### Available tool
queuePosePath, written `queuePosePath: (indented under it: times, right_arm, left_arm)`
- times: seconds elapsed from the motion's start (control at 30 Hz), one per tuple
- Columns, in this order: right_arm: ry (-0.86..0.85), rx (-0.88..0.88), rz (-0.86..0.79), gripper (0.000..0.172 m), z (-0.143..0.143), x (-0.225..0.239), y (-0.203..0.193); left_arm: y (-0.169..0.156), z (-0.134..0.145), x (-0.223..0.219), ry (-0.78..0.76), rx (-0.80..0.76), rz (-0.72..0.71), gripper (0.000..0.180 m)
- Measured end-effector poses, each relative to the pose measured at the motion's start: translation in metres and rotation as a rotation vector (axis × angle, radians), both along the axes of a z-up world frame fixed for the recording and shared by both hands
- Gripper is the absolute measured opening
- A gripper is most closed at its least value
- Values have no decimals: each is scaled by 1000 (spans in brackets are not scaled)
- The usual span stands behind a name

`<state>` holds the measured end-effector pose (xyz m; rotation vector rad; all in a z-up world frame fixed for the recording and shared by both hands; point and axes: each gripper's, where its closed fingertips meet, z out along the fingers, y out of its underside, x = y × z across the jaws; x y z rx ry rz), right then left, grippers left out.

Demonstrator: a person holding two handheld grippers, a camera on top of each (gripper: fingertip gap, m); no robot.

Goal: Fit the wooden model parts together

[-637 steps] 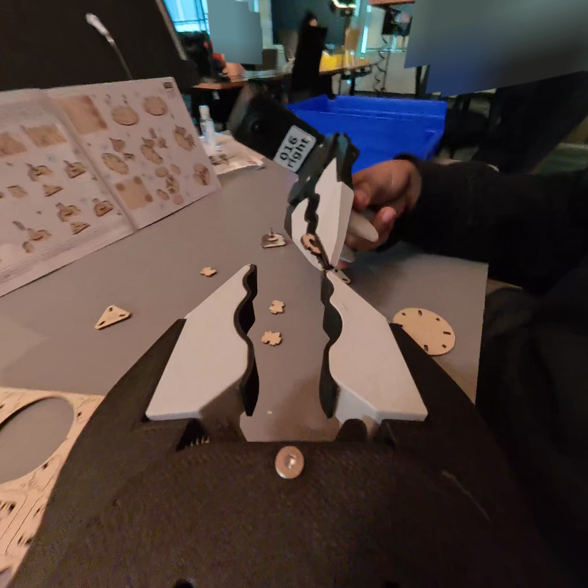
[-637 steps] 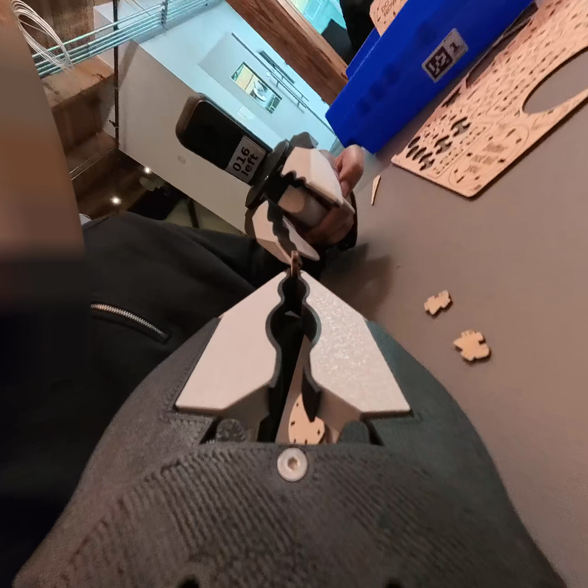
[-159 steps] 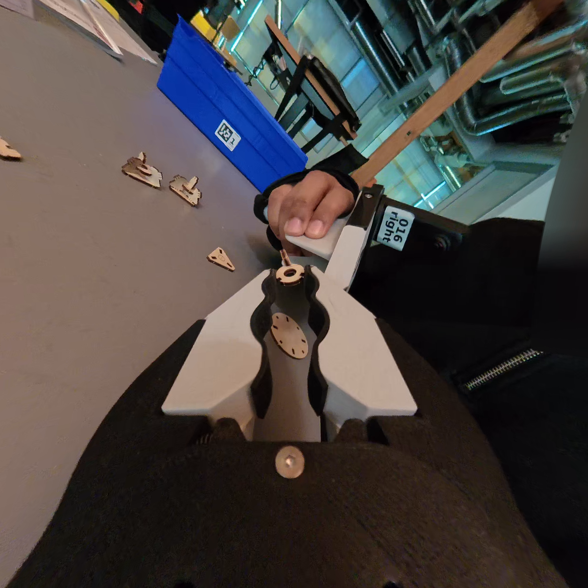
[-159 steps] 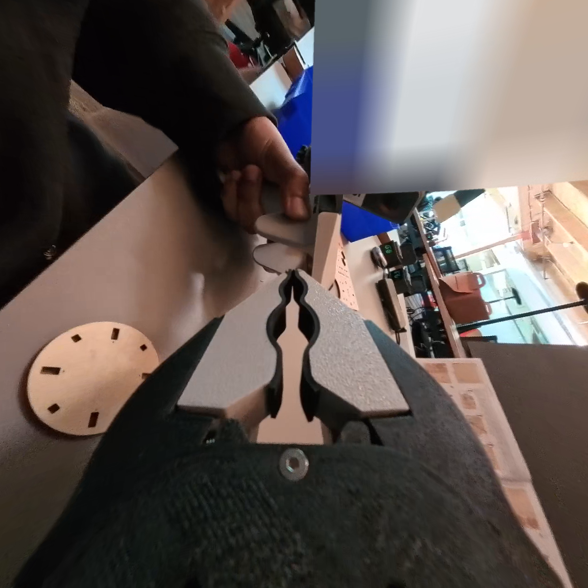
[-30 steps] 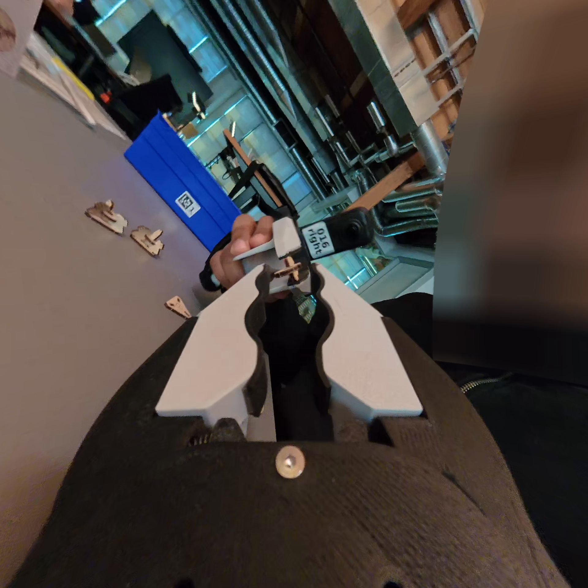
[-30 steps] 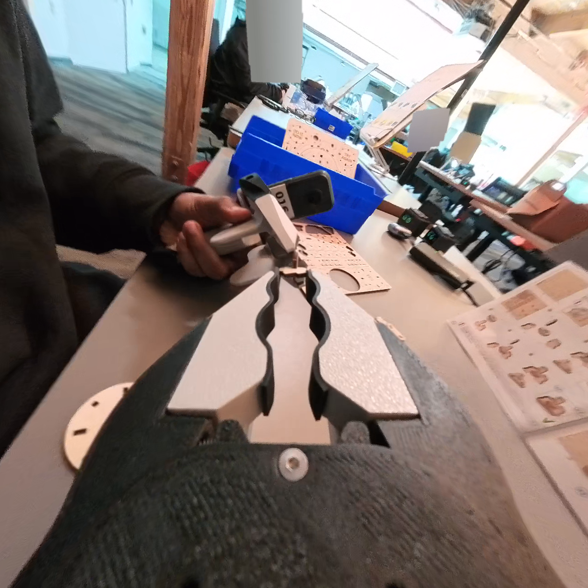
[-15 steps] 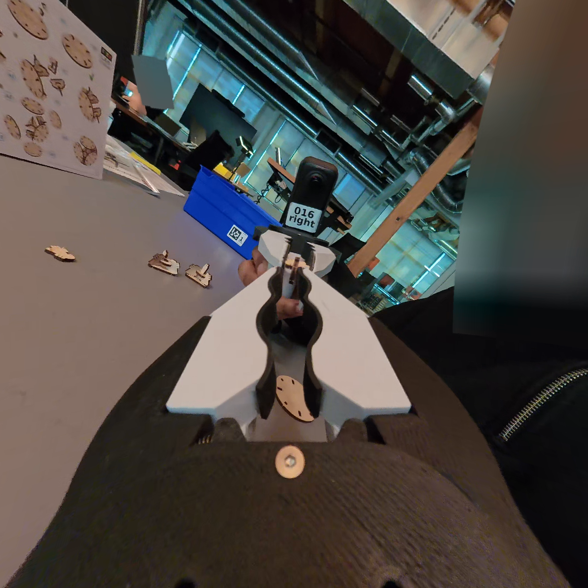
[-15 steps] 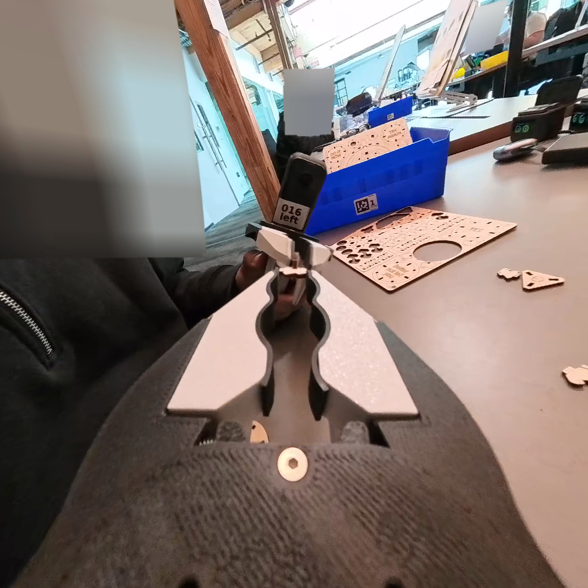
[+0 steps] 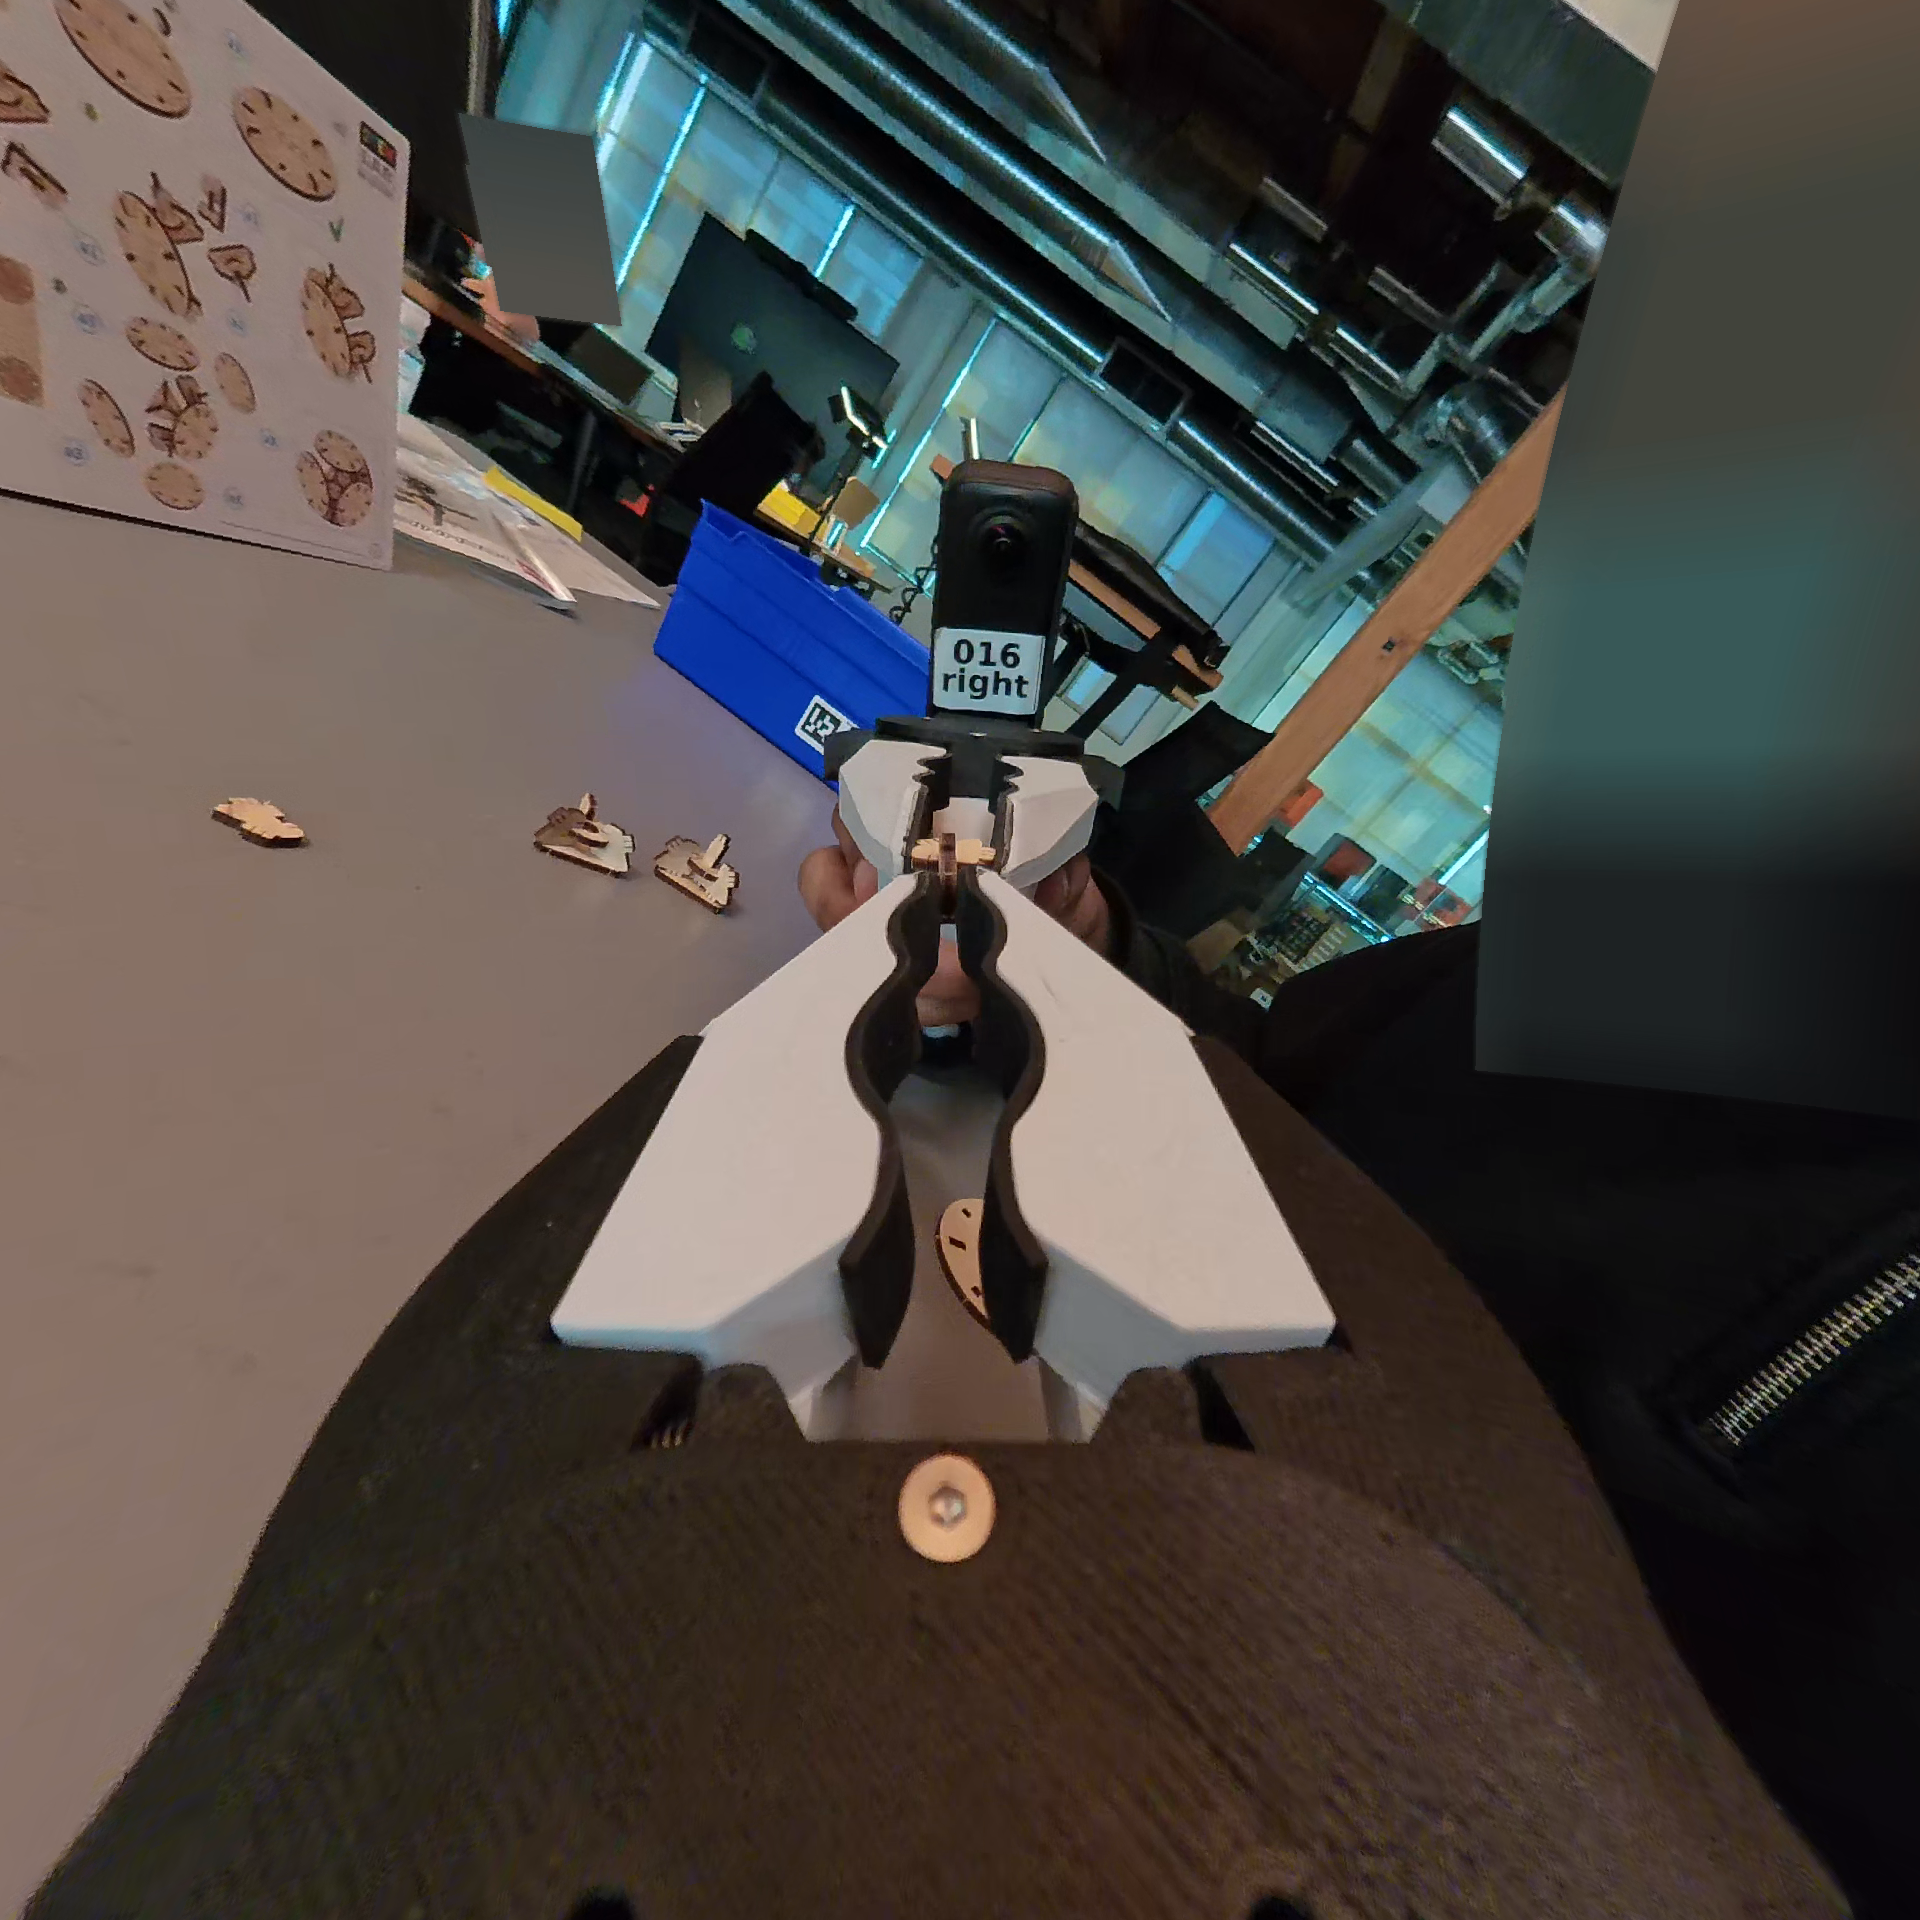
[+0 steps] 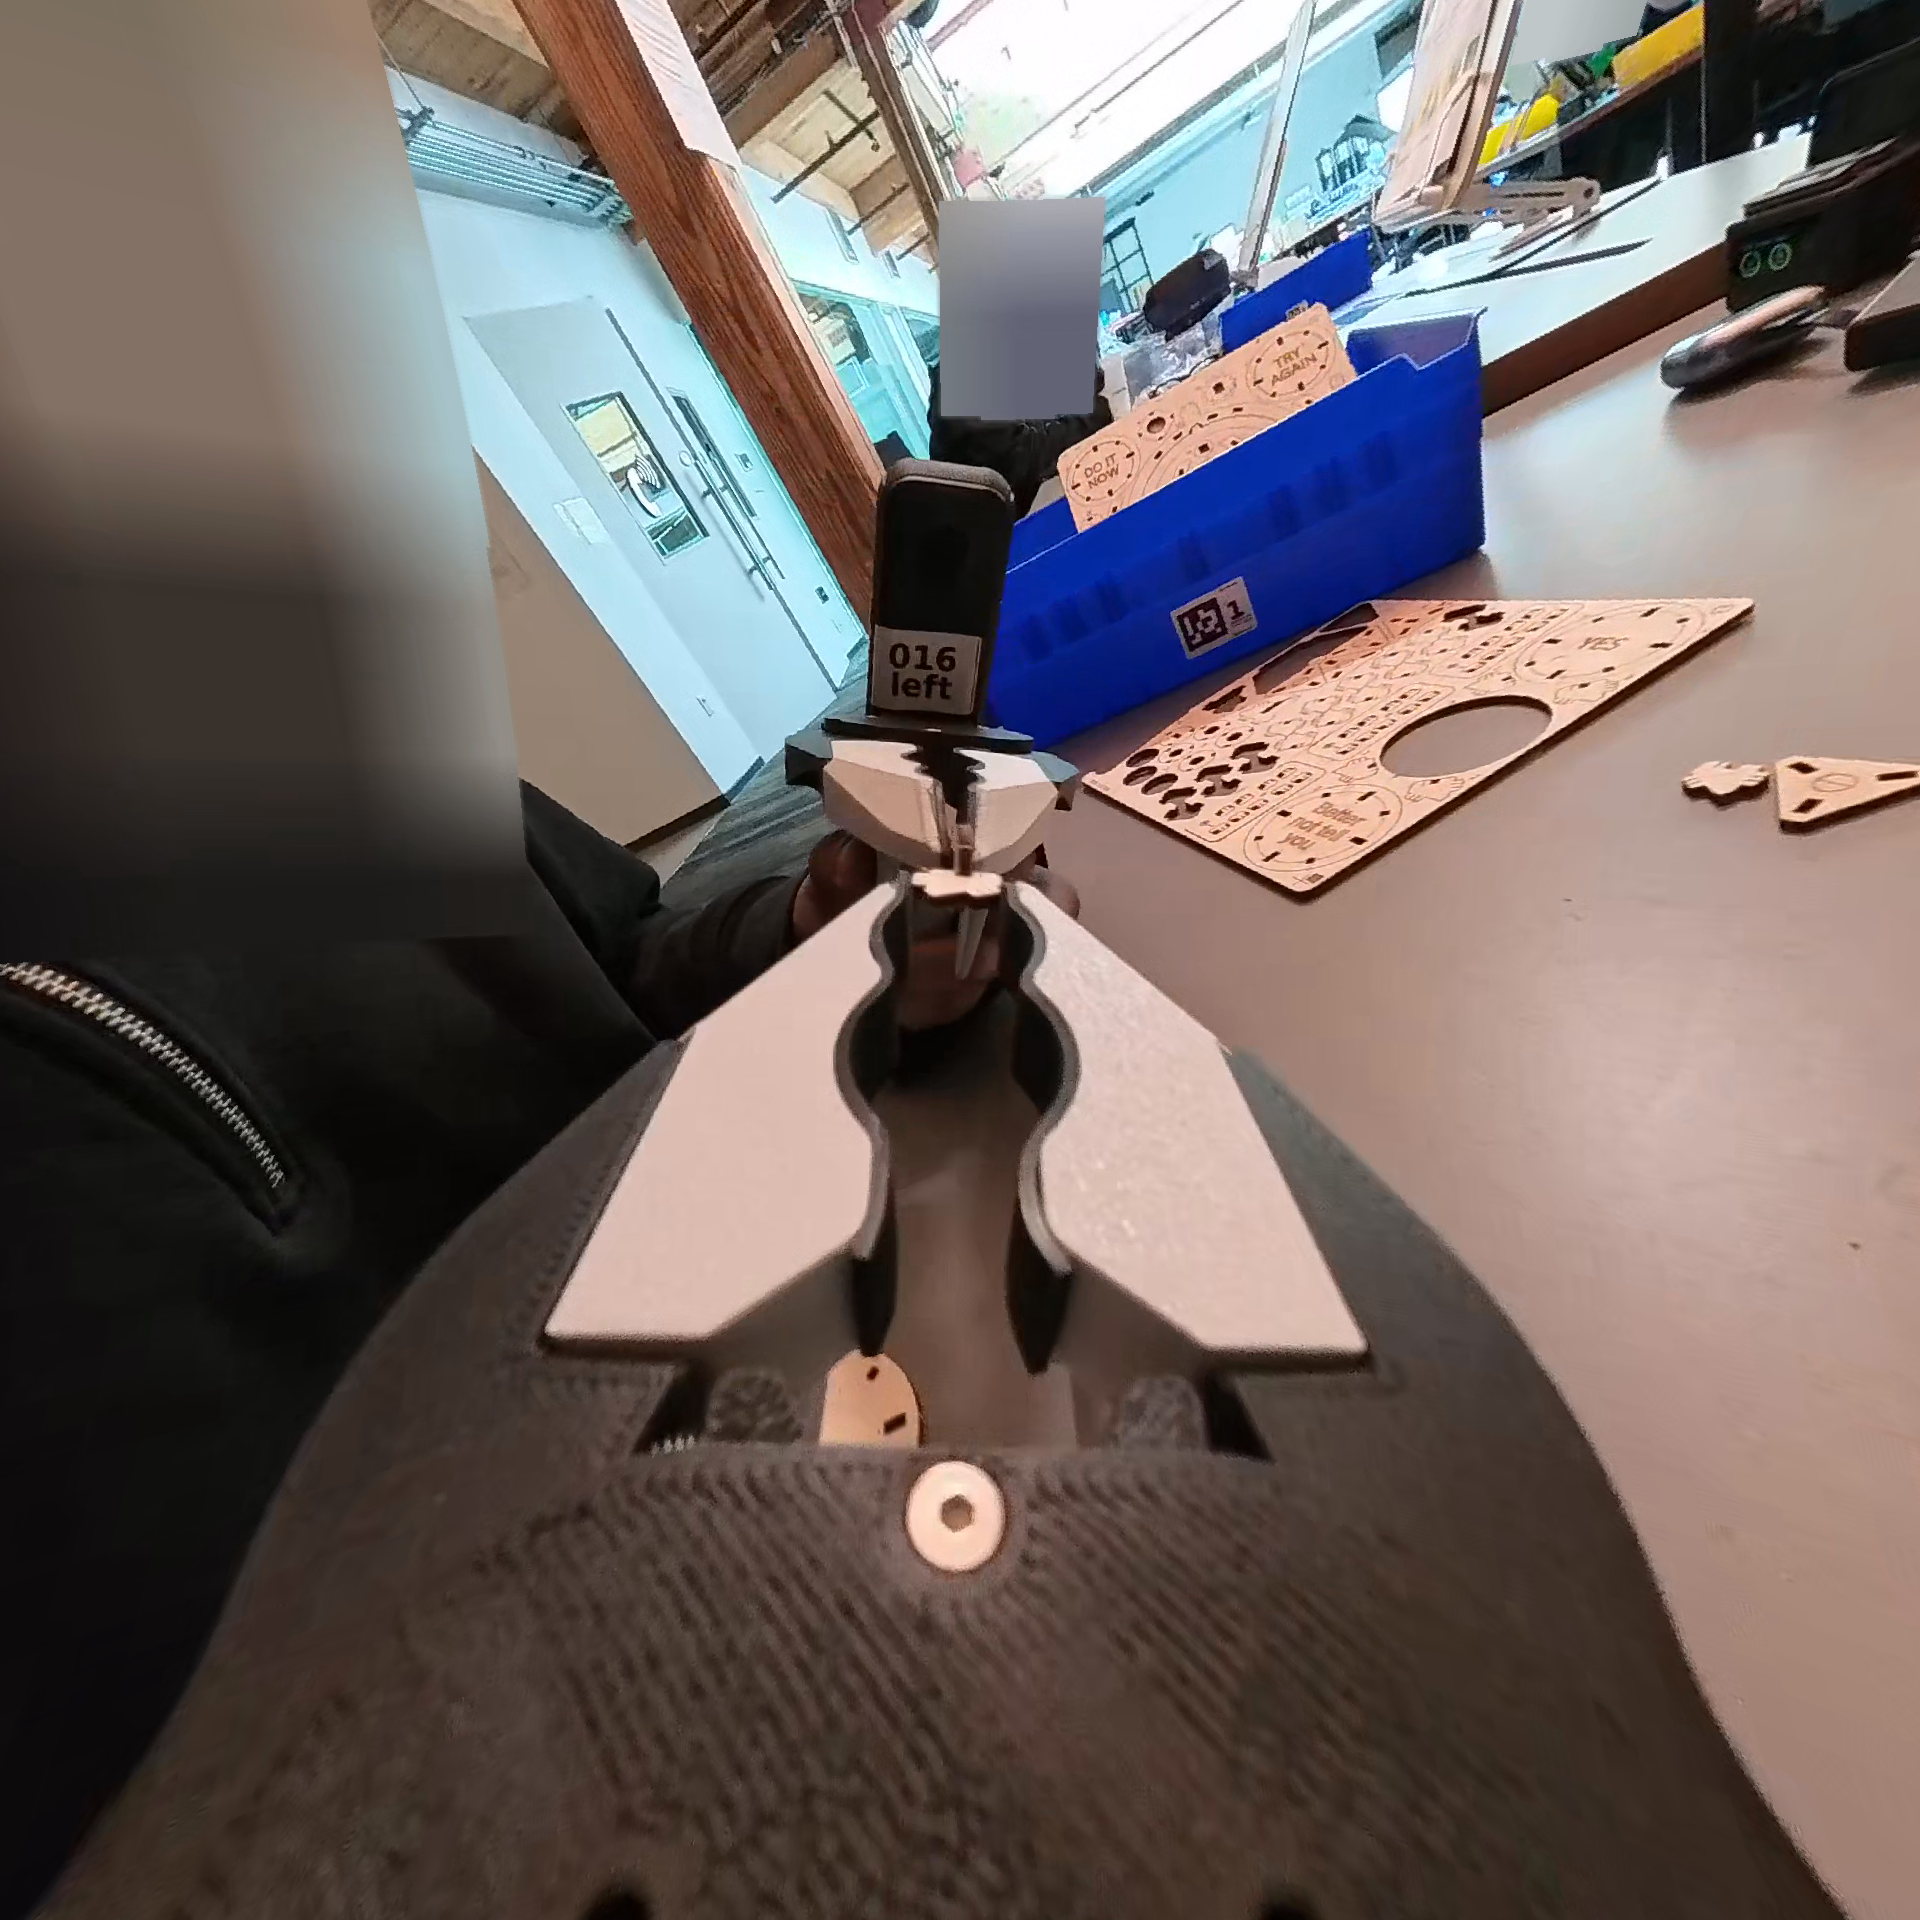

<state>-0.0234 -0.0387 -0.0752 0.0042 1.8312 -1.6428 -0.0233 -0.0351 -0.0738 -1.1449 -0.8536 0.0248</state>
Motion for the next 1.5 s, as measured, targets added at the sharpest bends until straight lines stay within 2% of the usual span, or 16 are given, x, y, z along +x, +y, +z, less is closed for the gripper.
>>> queuePosePath:
  times: [0.47,0.5,0.57,0.7,0.87,0.97,1.1,1.17,1.5]
  right_arm:
    - [18,9,-8,14,-1,0,-1]
    - [35,10,-21,17,-2,-1,-2]
    - [68,28,-45,39,-5,-4,-4]
    - [-7,-22,-60,47,8,-12,0]
    - [-174,-85,-65,48,23,-25,6]
    - [-236,-83,-13,49,24,-20,6]
    - [-263,-59,61,44,22,-6,6]
    - [-262,-44,89,32,19,-1,5]
    - [-288,-28,153,12,16,9,6]
  left_arm:
    - [-1,0,-1,-11,21,-7,2]
    - [-2,0,-1,-10,30,-8,2]
    - [-5,2,-1,-7,44,2,2]
    - [-10,4,-3,8,58,32,2]
    - [-15,16,1,147,-2,115,2]
    - [-12,22,6,286,-131,193,2]
    - [-2,18,9,383,-343,253,2]
    - [-2,17,9,407,-400,282,2]
    - [8,13,13,432,-452,236,2]
